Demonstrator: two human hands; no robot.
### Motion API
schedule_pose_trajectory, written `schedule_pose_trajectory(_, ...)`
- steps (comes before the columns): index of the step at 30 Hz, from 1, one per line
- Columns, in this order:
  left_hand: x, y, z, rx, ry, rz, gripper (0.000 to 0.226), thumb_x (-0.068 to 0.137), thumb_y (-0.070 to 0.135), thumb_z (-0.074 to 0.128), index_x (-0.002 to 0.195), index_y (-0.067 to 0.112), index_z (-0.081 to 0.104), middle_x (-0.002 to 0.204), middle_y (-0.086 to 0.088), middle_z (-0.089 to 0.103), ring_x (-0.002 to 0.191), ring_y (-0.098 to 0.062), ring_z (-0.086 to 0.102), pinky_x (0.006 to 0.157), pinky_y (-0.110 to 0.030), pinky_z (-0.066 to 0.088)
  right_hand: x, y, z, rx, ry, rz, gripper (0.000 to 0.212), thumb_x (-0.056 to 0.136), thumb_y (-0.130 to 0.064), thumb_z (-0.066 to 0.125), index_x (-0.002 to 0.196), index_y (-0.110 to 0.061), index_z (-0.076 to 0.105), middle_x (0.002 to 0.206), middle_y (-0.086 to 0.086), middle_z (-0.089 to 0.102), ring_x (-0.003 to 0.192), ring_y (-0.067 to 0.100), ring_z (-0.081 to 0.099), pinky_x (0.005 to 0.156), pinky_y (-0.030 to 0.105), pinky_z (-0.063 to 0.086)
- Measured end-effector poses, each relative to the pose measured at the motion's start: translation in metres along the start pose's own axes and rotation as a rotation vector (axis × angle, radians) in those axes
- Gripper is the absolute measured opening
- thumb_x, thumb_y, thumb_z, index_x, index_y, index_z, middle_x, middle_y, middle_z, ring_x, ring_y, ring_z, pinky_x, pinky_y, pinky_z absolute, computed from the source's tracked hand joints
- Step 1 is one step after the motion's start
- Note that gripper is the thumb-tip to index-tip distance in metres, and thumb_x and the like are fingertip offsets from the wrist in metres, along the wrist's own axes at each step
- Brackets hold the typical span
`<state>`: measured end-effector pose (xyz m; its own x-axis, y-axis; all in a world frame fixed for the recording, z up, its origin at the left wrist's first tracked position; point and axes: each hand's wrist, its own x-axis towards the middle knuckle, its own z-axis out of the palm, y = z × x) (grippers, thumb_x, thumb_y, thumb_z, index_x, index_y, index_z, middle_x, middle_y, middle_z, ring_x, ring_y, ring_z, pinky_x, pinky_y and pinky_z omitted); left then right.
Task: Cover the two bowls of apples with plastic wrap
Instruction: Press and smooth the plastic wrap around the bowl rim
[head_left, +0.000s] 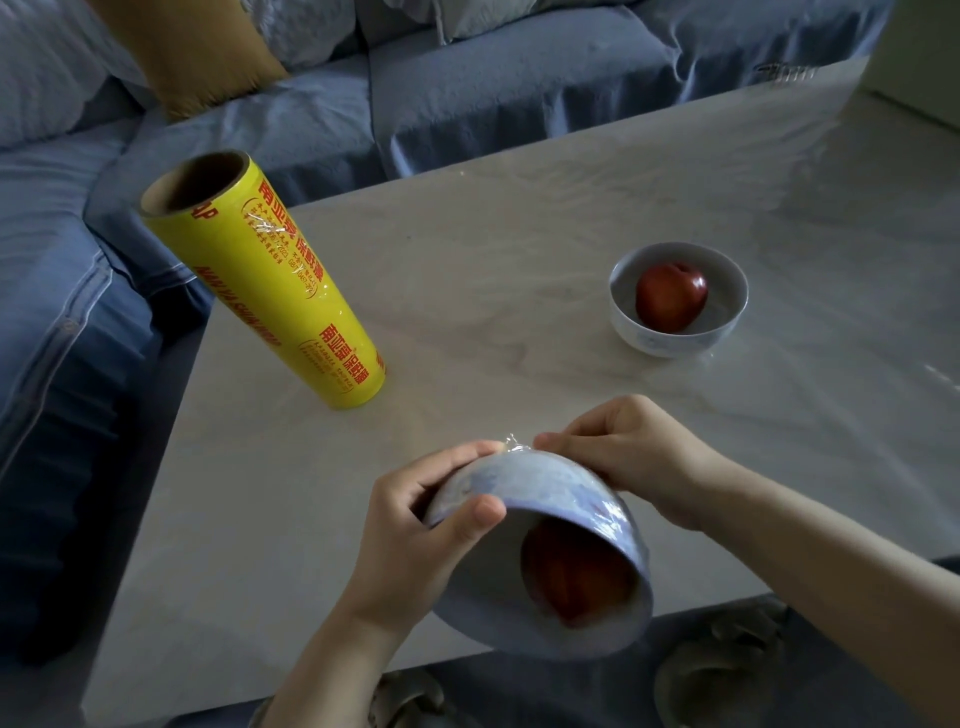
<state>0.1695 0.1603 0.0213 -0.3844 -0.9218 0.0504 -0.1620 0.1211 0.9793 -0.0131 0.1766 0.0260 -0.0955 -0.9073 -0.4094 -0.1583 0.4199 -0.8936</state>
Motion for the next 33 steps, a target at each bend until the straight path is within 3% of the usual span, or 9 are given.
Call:
schedule_pose_trajectory(6,0.002,0.005,0.0,0.001,-0.006,0.051,0.064,0.051,0.079,0.064,0.088,0.028,0.068,0.085,0.02,0.073,0.083,0.003,0.067,0.072,-0.009,0.048,0.001,-0.004,-0.005,0.063,-0.13,0.152,0.03,0.078,-0.029,0.07,0.056,-0.011,0.061,0.042,-0.004,0.051,0.034,0.002,0.042,0.037,0.012,0.036)
schedule_pose_trajectory(9,0.002,0.005,0.0,-0.004,-0.011,0.055,0.062,0.049,0.079,0.065,0.087,0.031,0.069,0.084,0.02,0.073,0.082,0.004,0.067,0.071,-0.009,0.048,0.001,0.001,-0.004,0.091,-0.129,0.162,0.012,0.079,-0.012,0.069,0.068,-0.011,0.064,0.052,-0.003,0.059,0.039,0.001,0.049,0.039,0.012,0.04)
schedule_pose_trajectory(13,0.002,0.004,0.001,-0.003,-0.009,0.043,0.061,0.047,0.08,0.065,0.083,0.032,0.07,0.085,0.018,0.074,0.082,0.001,0.068,0.07,-0.01,0.049,0.0,0.003,-0.008,-0.055,-0.09,0.05,0.016,0.074,-0.002,0.069,0.067,-0.017,0.067,0.064,-0.002,0.068,0.052,0.004,0.059,0.048,0.014,0.048)
schedule_pose_trajectory(17,0.004,0.005,0.0,0.022,0.021,0.033,0.066,0.046,0.082,0.063,0.088,0.03,0.068,0.086,0.023,0.073,0.083,0.005,0.067,0.071,-0.008,0.047,-0.005,-0.002,-0.02,-0.191,0.121,-0.214,0.026,0.073,-0.004,0.072,0.065,-0.028,0.067,0.068,-0.01,0.07,0.061,-0.002,0.062,0.062,0.007,0.048)
schedule_pose_trajectory(20,0.007,0.006,-0.002,0.069,0.026,0.019,0.056,0.048,0.072,0.069,0.088,0.032,0.067,0.086,0.025,0.072,0.085,0.005,0.066,0.071,-0.007,0.046,-0.023,-0.014,-0.023,-0.098,0.035,-0.323,0.01,0.08,-0.031,0.064,0.086,-0.027,0.071,0.082,-0.011,0.073,0.076,-0.005,0.066,0.073,0.007,0.05)
schedule_pose_trajectory(22,0.008,0.006,-0.003,0.083,0.039,0.016,0.042,0.053,0.056,0.067,0.087,0.033,0.067,0.085,0.027,0.071,0.084,0.006,0.066,0.071,-0.006,0.045,-0.029,-0.017,-0.021,-0.255,-0.107,-0.325,0.047,0.067,-0.058,0.053,0.102,-0.031,0.068,0.099,-0.02,0.069,0.093,-0.007,0.062,0.08,0.007,0.048)
schedule_pose_trajectory(24,0.009,0.006,-0.003,0.088,0.04,0.015,0.038,0.054,0.052,0.063,0.086,0.033,0.066,0.083,0.03,0.07,0.083,0.009,0.064,0.07,-0.005,0.044,-0.028,-0.014,-0.016,-0.501,-0.062,-0.389,0.065,0.061,-0.07,0.043,0.113,-0.036,0.062,0.112,-0.032,0.052,0.109,-0.013,0.047,0.087,0.005,0.04)
schedule_pose_trajectory(28,0.01,0.007,-0.005,0.113,0.054,-0.003,0.037,0.052,0.054,0.063,0.085,0.036,0.065,0.082,0.033,0.068,0.083,0.009,0.064,0.068,-0.004,0.045,-0.031,-0.009,-0.014,-0.469,0.186,-0.592,0.053,0.071,-0.068,0.047,0.11,-0.034,0.062,0.113,-0.03,0.048,0.113,-0.008,0.042,0.09,0.006,0.038)
schedule_pose_trajectory(33,0.01,0.007,-0.007,0.126,0.061,0.017,0.034,0.054,0.053,0.064,0.085,0.037,0.065,0.082,0.034,0.068,0.084,0.01,0.064,0.07,-0.004,0.044,-0.036,-0.007,-0.007,-0.451,0.037,-0.662,0.06,0.074,-0.066,0.051,0.115,-0.025,0.064,0.11,-0.026,0.057,0.107,-0.011,0.052,0.088,0.001,0.037)
